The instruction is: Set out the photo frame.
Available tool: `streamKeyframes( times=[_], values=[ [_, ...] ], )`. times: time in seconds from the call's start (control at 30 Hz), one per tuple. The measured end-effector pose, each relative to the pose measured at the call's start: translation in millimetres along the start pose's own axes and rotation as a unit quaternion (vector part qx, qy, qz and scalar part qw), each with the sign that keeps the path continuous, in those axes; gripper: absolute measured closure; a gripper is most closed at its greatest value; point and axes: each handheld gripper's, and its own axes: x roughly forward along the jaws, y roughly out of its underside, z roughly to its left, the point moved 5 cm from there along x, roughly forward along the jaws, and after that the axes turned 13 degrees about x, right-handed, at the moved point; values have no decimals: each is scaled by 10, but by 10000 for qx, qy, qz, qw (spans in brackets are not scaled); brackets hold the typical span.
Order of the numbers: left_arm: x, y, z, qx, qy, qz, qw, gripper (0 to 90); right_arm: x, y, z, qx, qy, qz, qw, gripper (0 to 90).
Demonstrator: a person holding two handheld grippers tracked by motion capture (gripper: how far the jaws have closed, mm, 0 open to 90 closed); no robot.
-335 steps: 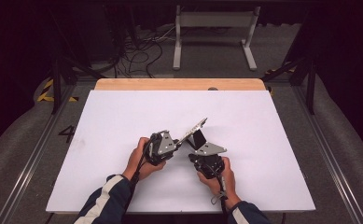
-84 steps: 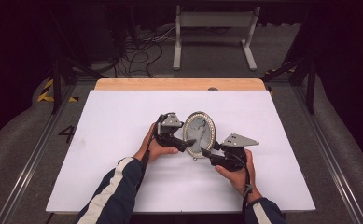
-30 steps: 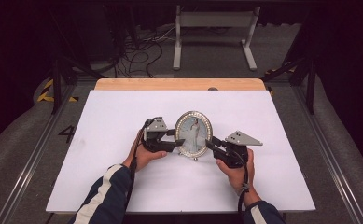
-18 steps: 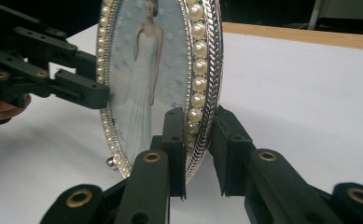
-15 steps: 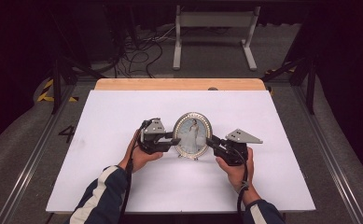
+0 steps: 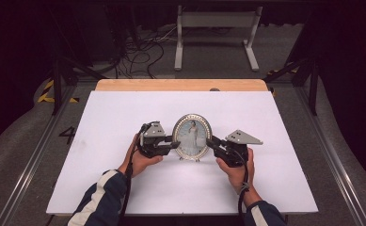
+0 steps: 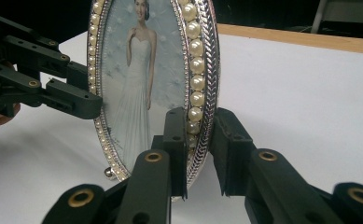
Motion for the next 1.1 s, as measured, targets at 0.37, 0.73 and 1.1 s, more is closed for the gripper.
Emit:
streamKeyframes(
  times=[0.37,0.73,1.1],
  values=[
    [-2,21,-30,16,57,-4,10000,686,17,-8,-11,-28,32,47,10000,759],
    [-6,22,-49,128,-97,-18,9999,677,20,-6,-8,-48,53,71,9999,751],
    [-7,27,-60,172,-196,-17,9997,666,18,39,1,-183,91,172,9996,743]
  ],
)
